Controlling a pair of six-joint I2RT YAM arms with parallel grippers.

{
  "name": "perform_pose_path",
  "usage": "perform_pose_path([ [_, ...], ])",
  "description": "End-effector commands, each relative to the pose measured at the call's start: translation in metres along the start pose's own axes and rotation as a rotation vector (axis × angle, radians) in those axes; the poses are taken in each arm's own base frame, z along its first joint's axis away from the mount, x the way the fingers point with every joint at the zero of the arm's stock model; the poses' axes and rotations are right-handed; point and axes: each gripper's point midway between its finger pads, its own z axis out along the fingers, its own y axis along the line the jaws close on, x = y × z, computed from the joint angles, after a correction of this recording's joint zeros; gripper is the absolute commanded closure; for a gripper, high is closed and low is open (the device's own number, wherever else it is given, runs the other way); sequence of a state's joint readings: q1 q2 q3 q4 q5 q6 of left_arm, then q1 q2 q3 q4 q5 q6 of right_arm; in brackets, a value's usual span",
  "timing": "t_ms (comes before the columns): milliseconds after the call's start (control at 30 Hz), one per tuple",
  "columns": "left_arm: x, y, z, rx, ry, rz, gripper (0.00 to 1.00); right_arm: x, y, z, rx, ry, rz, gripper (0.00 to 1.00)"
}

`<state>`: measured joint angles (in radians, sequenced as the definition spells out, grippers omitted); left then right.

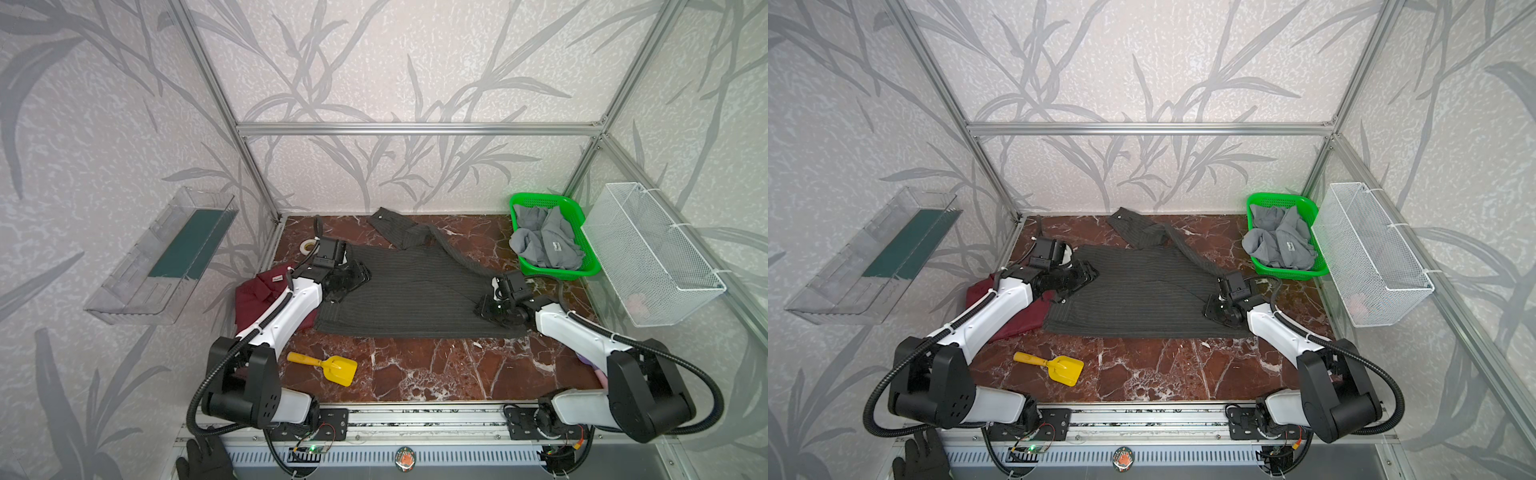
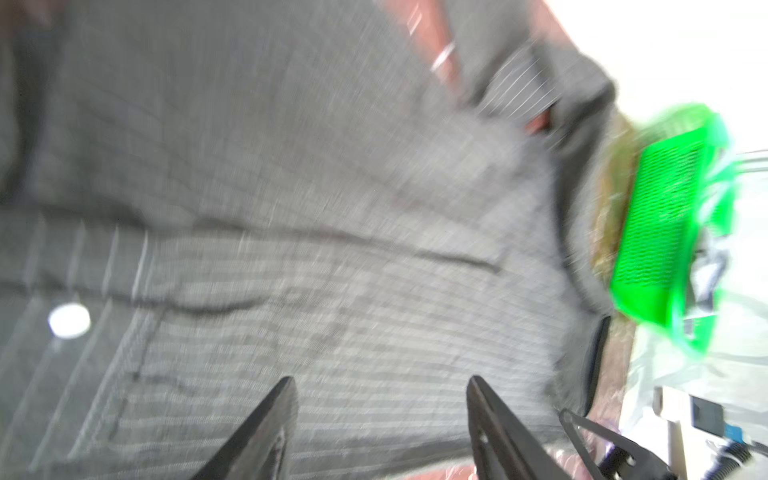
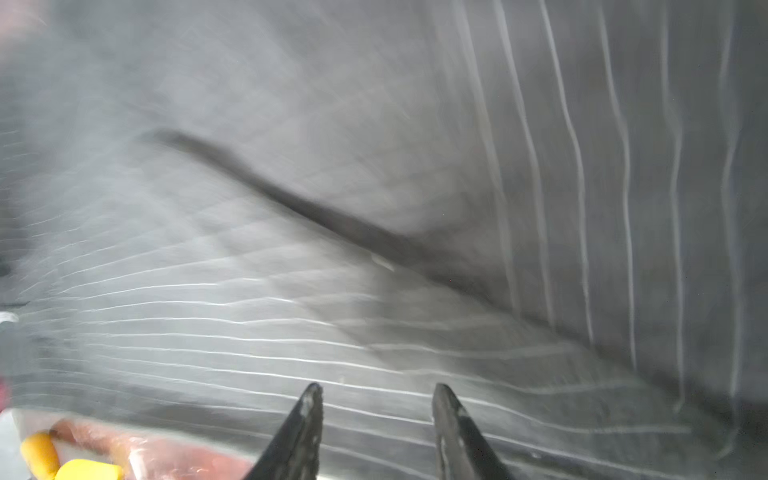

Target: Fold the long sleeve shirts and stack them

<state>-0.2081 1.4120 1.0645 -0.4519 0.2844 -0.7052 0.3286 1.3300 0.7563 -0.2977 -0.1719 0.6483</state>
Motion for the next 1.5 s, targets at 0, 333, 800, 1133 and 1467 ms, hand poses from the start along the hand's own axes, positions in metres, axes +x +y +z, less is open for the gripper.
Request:
perform_pose_path([
  [0,-0.033,-0.014,-0.011,-0.001,-0.105,0.058,0.29,-0.065,0.053,-0.032,-0.094,-0.18,-0.155,0.38],
  [333,-0.106,-0.029,0.011,-0.075,-0.227,0.136,0.18,-0.152,0.135,0.038,-0.184,-0.097,-0.276,0.26],
  [800,-0.146,-0.011,0.073,-0.128,-0.155,0.125,0.18,-0.202,0.166,0.167,-0.034,-0.057,-0.57,0.23],
  [1133,-0.155,0.015,0.107,-0.213,-0.083,0.094,0.2,-0.201,0.173,0.196,-0.035,-0.073,-0.652,0.66],
  [1467,-0.148,0.02,0.114,-0.222,-0.026,0.055,0.22,-0.23,0.235,0.082,-0.173,-0.204,-0.685,0.97],
])
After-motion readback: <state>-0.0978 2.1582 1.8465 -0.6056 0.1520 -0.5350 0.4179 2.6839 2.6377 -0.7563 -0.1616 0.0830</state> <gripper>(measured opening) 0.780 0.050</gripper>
